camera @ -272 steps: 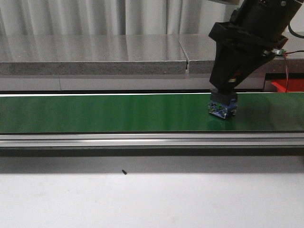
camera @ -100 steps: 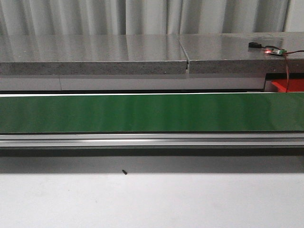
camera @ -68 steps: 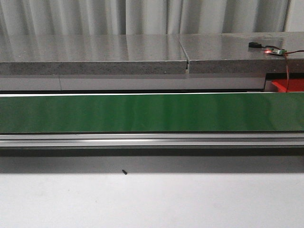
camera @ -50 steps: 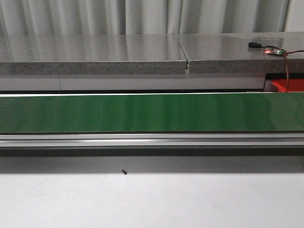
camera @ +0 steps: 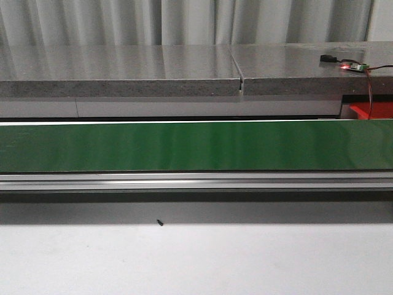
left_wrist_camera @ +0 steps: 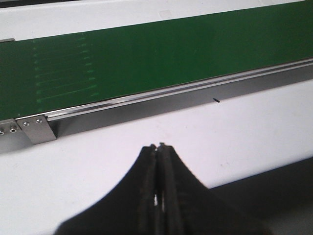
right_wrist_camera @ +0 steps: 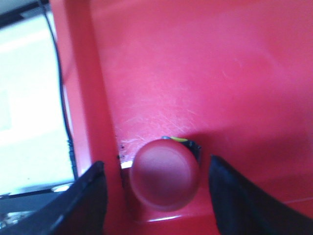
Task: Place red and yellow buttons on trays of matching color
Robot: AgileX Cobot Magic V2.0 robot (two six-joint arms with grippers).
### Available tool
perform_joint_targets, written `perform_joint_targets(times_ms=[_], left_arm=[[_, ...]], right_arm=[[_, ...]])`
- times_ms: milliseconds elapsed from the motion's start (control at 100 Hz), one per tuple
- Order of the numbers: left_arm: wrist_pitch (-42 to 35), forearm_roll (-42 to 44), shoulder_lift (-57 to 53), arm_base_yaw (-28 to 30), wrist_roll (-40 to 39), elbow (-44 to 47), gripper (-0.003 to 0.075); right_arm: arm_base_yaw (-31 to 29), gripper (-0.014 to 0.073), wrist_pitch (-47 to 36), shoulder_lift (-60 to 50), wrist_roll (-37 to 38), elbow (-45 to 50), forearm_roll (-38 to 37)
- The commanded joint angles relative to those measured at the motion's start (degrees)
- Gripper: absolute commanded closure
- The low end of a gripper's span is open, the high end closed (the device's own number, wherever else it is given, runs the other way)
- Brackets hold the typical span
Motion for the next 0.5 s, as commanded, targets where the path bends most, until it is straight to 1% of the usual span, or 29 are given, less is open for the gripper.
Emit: perform_joint_targets(times_ms=[0,20,30,120,240,310,330,380,490], left_arm=[[-3.6,-0.7,0.5,-0.5,-0.3,-1.4,0.0739],[-3.6,-0.7,0.5,-0.5,-0.3,-1.4,0.0739],[-3.6,-0.7,0.5,-0.5,-0.3,-1.4,0.0739],[-3.6,-0.7,0.5,-0.5,-0.3,-1.4,0.0739],[-3.6,-0.7,0.5,-0.5,-0.3,-1.4,0.0739],[-3.6,-0.7,0.5,-0.5,-0.3,-1.4,0.0739],[-3.6,-0.7,0.5,-0.5,-0.3,-1.4,0.0739],[-3.6,-0.7,0.5,-0.5,-0.3,-1.4,0.0739],[-3.6,-0.7,0.5,-0.5,-0.3,-1.4,0.0739]], right_arm=[[-0.1,0.0196,-1.4,-5.8,-1.5,-0.6,1.3],[0.0,0.0209,-1.4,-6.2,-1.5,-0.5,1.3],[0.0,0.0231,-1.5,-6.5,-1.5,-0.3,1.3],[0.0,0.0338,-1.6,-9.0,-1.5,0.9,1.4],[0.6,0.0548,-2.3,-13.0,-1.5,3.2,2.0],[1.9,0.0651,-3.4,-15.5,-1.7,4.8,2.0],[2.3,0.0669,-3.8,-16.2,-1.9,5.3,2.0],[3.5,0.0654,-4.3,-18.0,-2.1,6.4,1.9],[6.4,0.0653,-5.2,-21.7,-2.6,9.0,1.8]])
